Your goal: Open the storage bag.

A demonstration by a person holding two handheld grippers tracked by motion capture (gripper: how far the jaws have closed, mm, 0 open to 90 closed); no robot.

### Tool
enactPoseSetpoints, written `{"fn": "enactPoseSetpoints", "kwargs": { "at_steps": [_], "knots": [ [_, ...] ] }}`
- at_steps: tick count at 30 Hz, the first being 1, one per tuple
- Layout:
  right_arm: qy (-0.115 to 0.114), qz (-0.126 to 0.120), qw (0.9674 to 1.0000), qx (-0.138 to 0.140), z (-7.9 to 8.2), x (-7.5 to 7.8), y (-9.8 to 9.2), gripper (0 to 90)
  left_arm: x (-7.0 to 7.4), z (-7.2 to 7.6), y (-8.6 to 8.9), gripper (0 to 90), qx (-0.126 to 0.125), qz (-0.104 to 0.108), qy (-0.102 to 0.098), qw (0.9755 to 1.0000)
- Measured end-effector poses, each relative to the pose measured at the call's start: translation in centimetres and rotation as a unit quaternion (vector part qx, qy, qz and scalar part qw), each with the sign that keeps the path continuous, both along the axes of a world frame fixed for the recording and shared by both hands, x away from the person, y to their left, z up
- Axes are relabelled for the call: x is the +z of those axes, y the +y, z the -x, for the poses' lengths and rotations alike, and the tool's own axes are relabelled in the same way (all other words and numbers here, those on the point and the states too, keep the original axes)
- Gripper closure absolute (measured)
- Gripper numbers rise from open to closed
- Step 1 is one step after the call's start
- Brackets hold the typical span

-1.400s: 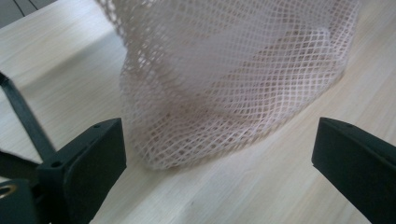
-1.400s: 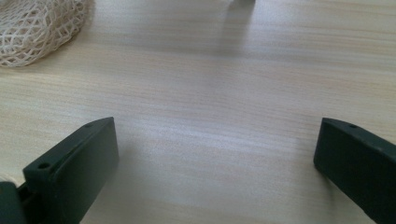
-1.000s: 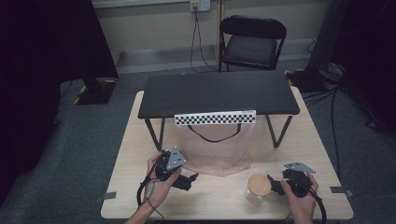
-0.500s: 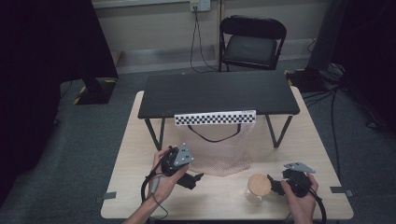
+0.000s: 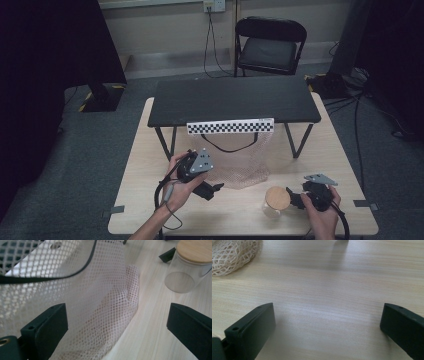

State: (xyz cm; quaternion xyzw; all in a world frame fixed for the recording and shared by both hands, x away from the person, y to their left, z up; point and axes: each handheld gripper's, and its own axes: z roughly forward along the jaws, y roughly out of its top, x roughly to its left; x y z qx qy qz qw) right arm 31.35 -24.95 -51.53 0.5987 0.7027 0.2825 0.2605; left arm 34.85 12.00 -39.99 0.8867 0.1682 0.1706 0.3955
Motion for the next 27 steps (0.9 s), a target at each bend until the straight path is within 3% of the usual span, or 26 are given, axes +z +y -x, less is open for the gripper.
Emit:
{"fn": "enactPoseSetpoints", "kwargs": {
  "at_steps": [9,11,15,20,22,23,27],
  "knots": [
    [0.0,0.0,1.0,0.0,0.0,0.0,0.0,0.0,1.9,-1.4,-0.4,3.0,-0.018,0.02,-0.02,0.9994],
    [0.0,0.0,1.0,0.0,0.0,0.0,0.0,0.0,2.1,-1.6,-0.8,2.9,-0.022,0.009,-0.033,0.9992],
    [0.0,0.0,1.0,0.0,0.0,0.0,0.0,0.0,2.1,-2.0,-1.7,2.6,-0.044,-0.012,-0.04,0.9982],
    [0.0,0.0,1.0,0.0,0.0,0.0,0.0,0.0,1.8,-3.1,-2.7,2.6,-0.046,-0.027,-0.066,0.9964],
    [0.0,0.0,1.0,0.0,0.0,0.0,0.0,0.0,1.6,-3.4,-3.0,2.6,-0.058,-0.049,-0.069,0.9947],
    [0.0,0.0,1.0,0.0,0.0,0.0,0.0,0.0,1.4,-3.6,-3.3,2.6,-0.062,-0.067,-0.078,0.9928],
    [0.0,0.0,1.0,0.0,0.0,0.0,0.0,0.0,0.7,-4.3,-3.9,2.6,-0.073,-0.07,-0.075,0.9921]
  ]
}}
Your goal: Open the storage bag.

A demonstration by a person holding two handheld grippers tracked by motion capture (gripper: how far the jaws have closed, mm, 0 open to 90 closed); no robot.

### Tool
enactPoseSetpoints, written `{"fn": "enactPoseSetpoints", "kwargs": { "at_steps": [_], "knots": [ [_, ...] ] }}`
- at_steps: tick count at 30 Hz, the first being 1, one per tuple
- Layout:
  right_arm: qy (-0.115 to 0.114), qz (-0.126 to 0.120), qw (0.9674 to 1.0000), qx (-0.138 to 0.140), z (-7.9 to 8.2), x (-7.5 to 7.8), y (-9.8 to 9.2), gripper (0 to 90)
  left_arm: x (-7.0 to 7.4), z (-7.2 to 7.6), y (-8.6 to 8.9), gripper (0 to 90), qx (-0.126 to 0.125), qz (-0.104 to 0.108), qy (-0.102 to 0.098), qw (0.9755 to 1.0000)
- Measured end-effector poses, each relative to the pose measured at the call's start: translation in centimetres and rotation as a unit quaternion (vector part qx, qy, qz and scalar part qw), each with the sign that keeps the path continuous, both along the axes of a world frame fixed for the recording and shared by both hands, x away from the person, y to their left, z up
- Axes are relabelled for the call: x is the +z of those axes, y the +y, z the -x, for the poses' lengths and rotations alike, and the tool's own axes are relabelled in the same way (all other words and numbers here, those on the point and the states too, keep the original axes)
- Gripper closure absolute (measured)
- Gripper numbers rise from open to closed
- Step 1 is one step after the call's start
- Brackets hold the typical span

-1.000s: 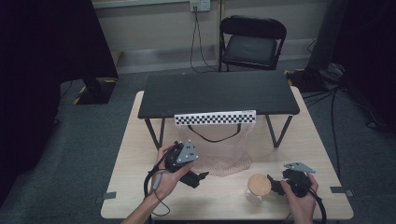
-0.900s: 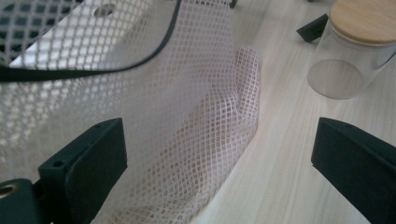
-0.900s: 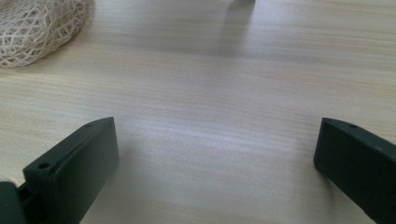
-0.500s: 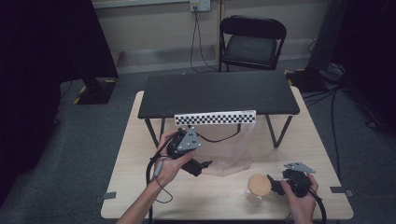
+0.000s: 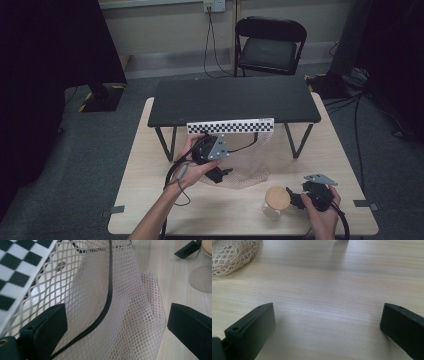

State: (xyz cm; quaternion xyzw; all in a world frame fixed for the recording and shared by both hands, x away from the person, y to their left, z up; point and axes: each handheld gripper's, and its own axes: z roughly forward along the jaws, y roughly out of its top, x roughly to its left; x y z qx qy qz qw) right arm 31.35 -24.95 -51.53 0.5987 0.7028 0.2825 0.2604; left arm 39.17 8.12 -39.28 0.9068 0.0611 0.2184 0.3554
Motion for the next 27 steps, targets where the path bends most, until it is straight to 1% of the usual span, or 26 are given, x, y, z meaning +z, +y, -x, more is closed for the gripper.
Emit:
{"fn": "enactPoseSetpoints", "kwargs": {
  "at_steps": [1,2,4,7,8,10,12,15,16,17,20,23,25,27],
  "knots": [
    [0.0,0.0,1.0,0.0,0.0,0.0,0.0,0.0,-0.3,-0.1,-0.3,2.7,-0.004,-0.003,0.005,1.0],
    [0.0,0.0,1.0,0.0,0.0,0.0,0.0,0.0,-0.6,-0.1,-0.6,3.1,-0.003,-0.013,0.005,0.9999],
    [0.0,0.0,1.0,0.0,0.0,0.0,0.0,0.0,-1.1,-0.1,-1.0,3.8,0.001,-0.031,-0.004,0.9995],
    [0.0,0.0,1.0,0.0,0.0,0.0,0.0,0.0,-1.8,-0.3,-1.4,3.8,-0.006,-0.039,0.008,0.9992],
    [0.0,0.0,1.0,0.0,0.0,0.0,0.0,0.0,-2.1,-0.3,-1.5,3.7,-0.006,-0.049,0.008,0.9988],
    [0.0,0.0,1.0,0.0,0.0,0.0,0.0,0.0,-2.3,-0.4,-1.6,3.5,-0.008,-0.06,0.012,0.9981],
    [0.0,0.0,1.0,0.0,0.0,0.0,0.0,0.0,-2.4,-0.4,-1.6,3.0,-0.013,-0.057,0.022,0.9981],
    [0.0,0.0,1.0,0.0,0.0,0.0,0.0,0.0,-2.5,-0.3,-1.6,2.5,-0.021,-0.07,0.034,0.9967],
    [0.0,0.0,1.0,0.0,0.0,0.0,0.0,0.0,-2.5,-0.2,-1.6,2.1,-0.024,-0.071,0.039,0.9964],
    [0.0,0.0,1.0,0.0,0.0,0.0,0.0,0.0,-2.4,0.0,-1.6,1.7,-0.031,-0.077,0.045,0.9955],
    [0.0,0.0,1.0,0.0,0.0,0.0,0.0,0.0,-2.2,0.2,-1.4,0.8,-0.04,-0.08,0.059,0.9942],
    [0.0,0.0,1.0,0.0,0.0,0.0,0.0,0.0,-2.3,0.5,-1.3,0.5,-0.045,-0.09,0.067,0.9927],
    [0.0,0.0,1.0,0.0,0.0,0.0,0.0,0.0,-2.1,0.8,-1.1,0.5,-0.047,-0.091,0.074,0.992],
    [0.0,0.0,1.0,0.0,0.0,0.0,0.0,0.0,-1.9,0.9,-0.8,0.5,-0.056,-0.088,0.082,0.9911]
  ]
}}
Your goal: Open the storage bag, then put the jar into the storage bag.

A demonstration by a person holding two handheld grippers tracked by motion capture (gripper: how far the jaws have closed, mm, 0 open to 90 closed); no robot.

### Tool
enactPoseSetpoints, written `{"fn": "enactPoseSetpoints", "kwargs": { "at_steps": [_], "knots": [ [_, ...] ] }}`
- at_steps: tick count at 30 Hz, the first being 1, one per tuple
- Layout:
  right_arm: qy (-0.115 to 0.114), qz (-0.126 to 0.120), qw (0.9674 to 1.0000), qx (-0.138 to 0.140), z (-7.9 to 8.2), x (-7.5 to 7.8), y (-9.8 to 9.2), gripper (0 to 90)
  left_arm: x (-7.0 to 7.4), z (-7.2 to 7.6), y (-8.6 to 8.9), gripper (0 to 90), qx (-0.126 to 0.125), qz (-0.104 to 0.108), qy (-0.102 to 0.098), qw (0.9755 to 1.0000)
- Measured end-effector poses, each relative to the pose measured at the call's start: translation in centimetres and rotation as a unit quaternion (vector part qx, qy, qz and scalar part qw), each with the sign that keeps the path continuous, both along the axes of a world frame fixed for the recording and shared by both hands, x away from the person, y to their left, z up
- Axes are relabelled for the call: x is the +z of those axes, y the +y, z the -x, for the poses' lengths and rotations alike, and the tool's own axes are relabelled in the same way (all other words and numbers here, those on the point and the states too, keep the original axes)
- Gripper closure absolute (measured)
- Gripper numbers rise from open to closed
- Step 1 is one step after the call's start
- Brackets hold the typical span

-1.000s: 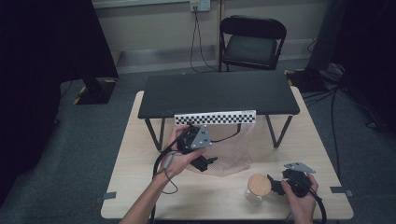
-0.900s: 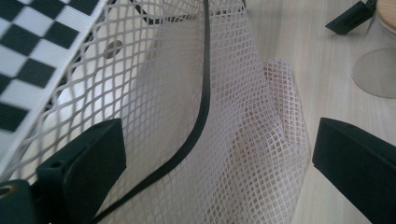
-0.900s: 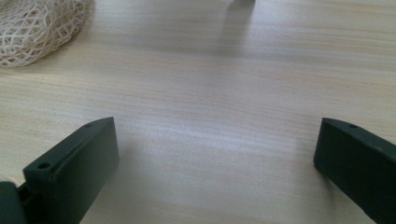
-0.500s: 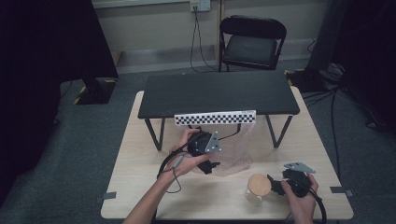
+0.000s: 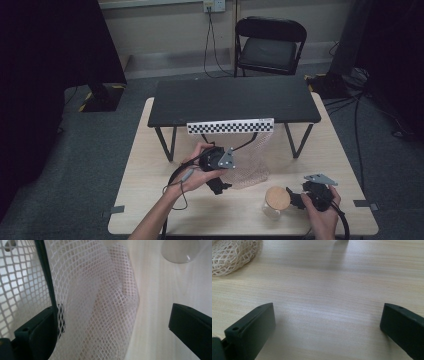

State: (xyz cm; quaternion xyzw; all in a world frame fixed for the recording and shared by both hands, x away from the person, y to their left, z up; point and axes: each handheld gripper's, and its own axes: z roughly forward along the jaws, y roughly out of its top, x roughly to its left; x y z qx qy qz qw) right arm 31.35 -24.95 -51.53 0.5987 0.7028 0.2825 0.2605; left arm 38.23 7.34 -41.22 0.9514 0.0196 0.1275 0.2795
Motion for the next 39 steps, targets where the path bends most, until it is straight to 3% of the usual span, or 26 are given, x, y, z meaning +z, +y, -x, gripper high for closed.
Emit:
{"fn": "enactPoseSetpoints", "kwargs": {
  "at_steps": [6,10,15,23,39],
  "knots": [
    [0.0,0.0,1.0,0.0,0.0,0.0,0.0,0.0,0.8,0.7,0.6,0.5,-0.011,0.02,0.029,0.9993],
    [0.0,0.0,1.0,0.0,0.0,0.0,0.0,0.0,1.6,1.4,0.8,0.5,-0.022,0.022,0.039,0.9988],
    [0.0,0.0,1.0,0.0,0.0,0.0,0.0,0.0,2.3,2.2,0.6,0.5,-0.022,0.019,0.035,0.999],
    [0.0,0.0,1.0,0.0,0.0,0.0,0.0,0.0,3.3,2.3,1.2,0.5,-0.044,0.043,0.058,0.9964],
    [0.001,-0.005,1.0,0.006,0.1,0.1,-0.1,0.0,3.3,2.1,1.6,0.5,-0.053,0.045,0.07,0.9951]
  ]
}}
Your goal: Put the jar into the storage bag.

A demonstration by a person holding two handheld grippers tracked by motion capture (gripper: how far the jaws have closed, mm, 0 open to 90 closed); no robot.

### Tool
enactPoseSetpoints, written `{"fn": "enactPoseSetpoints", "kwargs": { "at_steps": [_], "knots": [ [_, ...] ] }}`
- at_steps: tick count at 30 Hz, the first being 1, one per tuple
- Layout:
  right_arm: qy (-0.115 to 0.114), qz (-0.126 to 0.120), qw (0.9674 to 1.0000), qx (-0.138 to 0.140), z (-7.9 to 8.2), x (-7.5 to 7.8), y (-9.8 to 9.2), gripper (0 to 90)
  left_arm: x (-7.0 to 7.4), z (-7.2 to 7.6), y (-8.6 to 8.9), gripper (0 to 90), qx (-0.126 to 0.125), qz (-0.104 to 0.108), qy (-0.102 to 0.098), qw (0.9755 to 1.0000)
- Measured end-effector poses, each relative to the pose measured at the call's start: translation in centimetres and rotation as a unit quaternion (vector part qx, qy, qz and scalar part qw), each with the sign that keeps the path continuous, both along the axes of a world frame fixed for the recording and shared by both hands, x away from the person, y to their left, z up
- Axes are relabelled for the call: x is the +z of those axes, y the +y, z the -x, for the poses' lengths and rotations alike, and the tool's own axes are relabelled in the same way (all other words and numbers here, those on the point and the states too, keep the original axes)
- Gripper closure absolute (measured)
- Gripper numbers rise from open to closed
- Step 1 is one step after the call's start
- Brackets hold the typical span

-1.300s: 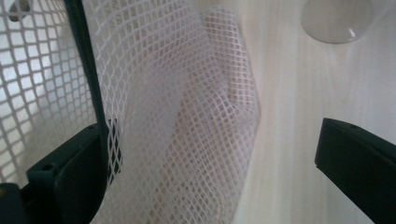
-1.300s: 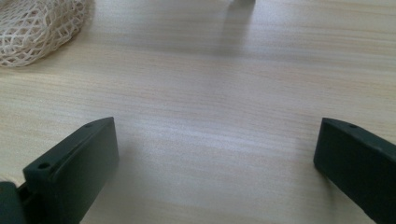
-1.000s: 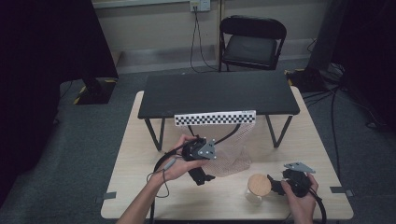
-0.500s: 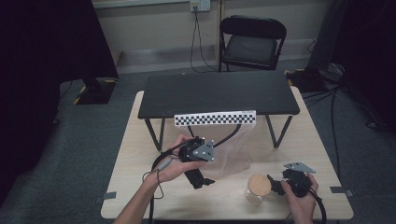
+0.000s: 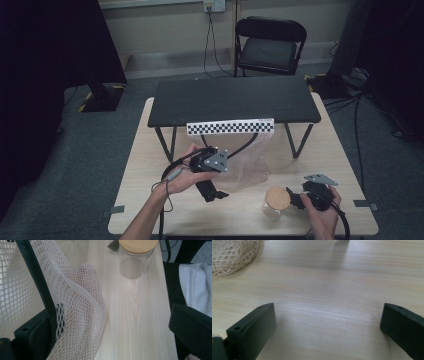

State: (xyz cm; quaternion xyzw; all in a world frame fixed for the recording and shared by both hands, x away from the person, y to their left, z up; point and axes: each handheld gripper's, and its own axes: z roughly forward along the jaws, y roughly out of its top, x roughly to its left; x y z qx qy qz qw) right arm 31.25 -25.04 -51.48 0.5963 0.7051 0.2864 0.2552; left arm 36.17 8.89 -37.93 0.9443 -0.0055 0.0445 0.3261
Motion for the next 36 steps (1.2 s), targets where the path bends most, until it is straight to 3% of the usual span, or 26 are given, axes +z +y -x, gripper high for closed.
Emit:
{"fn": "enactPoseSetpoints", "kwargs": {
  "at_steps": [6,18,31,36],
  "knots": [
    [-0.008,-0.024,0.9997,0.005,0.2,0.3,-0.5,1.4,-0.2,0.1,-0.1,0.5,0.007,-0.006,-0.005,0.9999],
    [-0.022,-0.044,0.9988,0.005,0.8,1.4,-1.1,1.4,-0.2,0.1,0.0,0.5,0.003,-0.006,-0.003,1.0],
    [-0.064,-0.041,0.997,-0.013,1.6,2.8,-1.0,1.3,-0.4,0.0,0.0,0.5,0.008,-0.01,-0.004,0.9999],
    [-0.068,-0.055,0.9961,-0.009,2.0,3.7,-1.2,1.6,-0.4,0.0,0.0,0.4,0.006,-0.01,-0.004,0.9999]
  ]
}}
